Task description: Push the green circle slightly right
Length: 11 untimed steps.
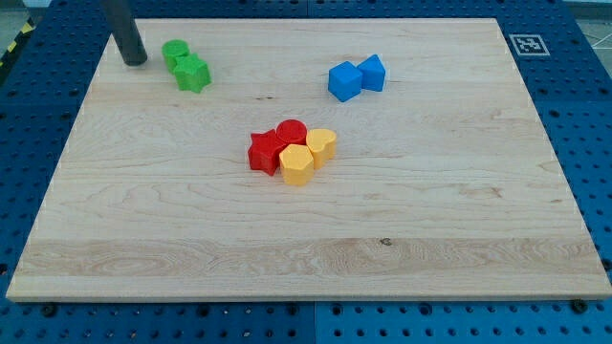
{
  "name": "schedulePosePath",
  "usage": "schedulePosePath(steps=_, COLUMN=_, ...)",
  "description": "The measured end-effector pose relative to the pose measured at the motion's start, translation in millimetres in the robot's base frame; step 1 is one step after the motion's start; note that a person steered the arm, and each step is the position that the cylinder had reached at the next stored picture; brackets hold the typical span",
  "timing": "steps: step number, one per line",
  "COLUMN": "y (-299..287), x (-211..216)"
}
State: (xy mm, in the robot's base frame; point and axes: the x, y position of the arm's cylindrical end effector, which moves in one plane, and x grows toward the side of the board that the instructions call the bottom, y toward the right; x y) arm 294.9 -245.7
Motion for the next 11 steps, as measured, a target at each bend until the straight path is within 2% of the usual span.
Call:
schedulePosePath(steps=2, y=11.9, x=55.2)
schedulePosePath(steps=4, y=-2.6, x=-7.6)
schedulePosePath(steps=5, y=18.5, x=-19.8)
schedulePosePath(steps=9, y=136.5, x=-1.4)
schedulePosePath(steps=10, y=131.4, x=-1.0)
schedulePosePath(steps=11, y=50.7, x=-29.5)
